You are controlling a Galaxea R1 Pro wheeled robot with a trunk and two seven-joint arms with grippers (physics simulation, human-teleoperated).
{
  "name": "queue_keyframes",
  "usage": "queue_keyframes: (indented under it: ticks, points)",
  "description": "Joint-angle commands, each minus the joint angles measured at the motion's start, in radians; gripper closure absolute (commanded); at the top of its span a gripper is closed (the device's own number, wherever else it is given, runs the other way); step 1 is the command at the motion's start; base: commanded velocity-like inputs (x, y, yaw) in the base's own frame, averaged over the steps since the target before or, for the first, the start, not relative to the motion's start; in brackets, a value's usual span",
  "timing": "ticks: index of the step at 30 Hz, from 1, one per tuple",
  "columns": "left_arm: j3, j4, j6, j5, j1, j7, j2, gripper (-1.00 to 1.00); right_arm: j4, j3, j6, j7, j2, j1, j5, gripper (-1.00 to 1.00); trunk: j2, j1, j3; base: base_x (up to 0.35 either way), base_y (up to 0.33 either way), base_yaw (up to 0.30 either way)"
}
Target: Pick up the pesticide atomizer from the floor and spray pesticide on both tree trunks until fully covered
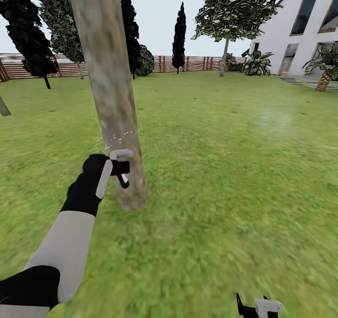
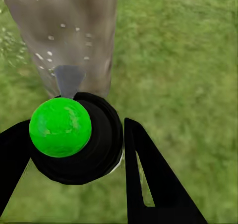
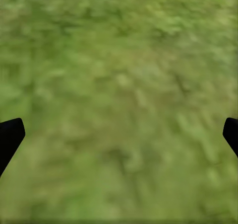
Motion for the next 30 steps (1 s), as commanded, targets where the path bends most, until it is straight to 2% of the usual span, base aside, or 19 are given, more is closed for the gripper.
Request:
queue_keyframes:
  ticks: [1,6,7,9,10,11,13,17,19,21,23,26,28,30]
  points:
    - [-0.001,0.001,0.000,0.003,0.005,0.000,0.006,1.00,0.000,0.000,0.000,0.000,0.000,0.000,0.000,-1.00,0.000,0.000,0.000,0.000,0.000,0.000]
    - [0.000,0.021,-0.005,-0.005,0.080,0.001,0.016,1.00,0.000,0.000,0.000,0.000,0.002,0.000,0.000,-1.00,0.000,0.000,0.000,0.000,0.000,0.000]
    - [0.001,0.022,-0.004,-0.005,0.087,0.001,0.043,1.00,0.000,0.000,0.000,0.000,0.002,0.000,0.000,-1.00,0.000,0.000,0.000,0.000,0.000,0.000]
    - [0.006,0.022,-0.005,0.000,0.090,0.000,0.131,1.00,0.000,0.000,0.000,0.000,0.002,0.000,0.000,-1.00,0.000,0.000,0.000,0.000,0.000,0.000]
    - [0.004,0.022,-0.007,-0.003,0.095,0.003,0.140,1.00,0.000,0.000,0.000,0.000,0.002,0.000,0.000,-1.00,0.000,0.000,0.000,0.000,0.000,0.000]
    - [0.002,0.021,-0.010,-0.004,0.108,0.005,0.141,1.00,0.000,0.000,0.000,0.000,0.002,0.000,0.000,-1.00,0.000,0.000,0.000,0.000,0.000,0.000]
    - [-0.010,0.011,-0.016,-0.005,0.170,0.009,0.131,1.00,0.000,0.000,0.000,0.000,0.002,0.000,0.000,-1.00,0.000,0.000,0.000,0.000,0.000,0.000]
    - [-0.007,0.021,-0.037,-0.008,0.206,0.019,0.136,1.00,0.000,0.000,0.000,0.000,0.002,0.000,0.000,-1.00,0.000,0.000,0.000,0.000,-0.034,0.000]
    - [-0.005,0.022,-0.061,-0.009,0.228,0.062,0.129,1.00,0.000,0.000,0.000,0.000,0.002,0.000,0.000,-1.00,0.000,0.000,0.000,0.007,-0.224,0.000]
    - [-0.004,0.037,-0.143,-0.002,0.236,0.123,0.127,1.00,0.000,0.000,0.000,0.000,0.002,0.000,0.000,-1.00,0.000,0.000,0.000,0.056,-0.258,0.000]
    - [-0.001,0.115,-0.215,0.006,0.241,0.148,0.124,1.00,0.000,0.000,0.000,0.000,0.003,0.000,0.001,-1.00,0.000,0.000,0.000,0.082,-0.266,0.000]
    - [-0.002,0.252,-0.379,0.042,0.242,0.154,0.122,1.00,0.000,0.000,0.000,0.000,0.003,0.000,0.000,-1.00,0.000,0.000,0.000,0.092,-0.268,0.000]
    - [-0.003,0.340,-0.437,0.045,0.258,0.155,0.110,1.00,0.000,0.000,0.000,0.000,0.003,0.000,0.000,-1.00,0.000,0.000,0.000,0.089,-0.268,0.000]
    - [-0.004,0.340,-0.478,0.044,0.282,0.154,0.110,1.00,0.000,0.000,0.000,0.000,0.003,0.000,0.000,-1.00,0.000,0.000,0.000,0.027,-0.271,0.000]
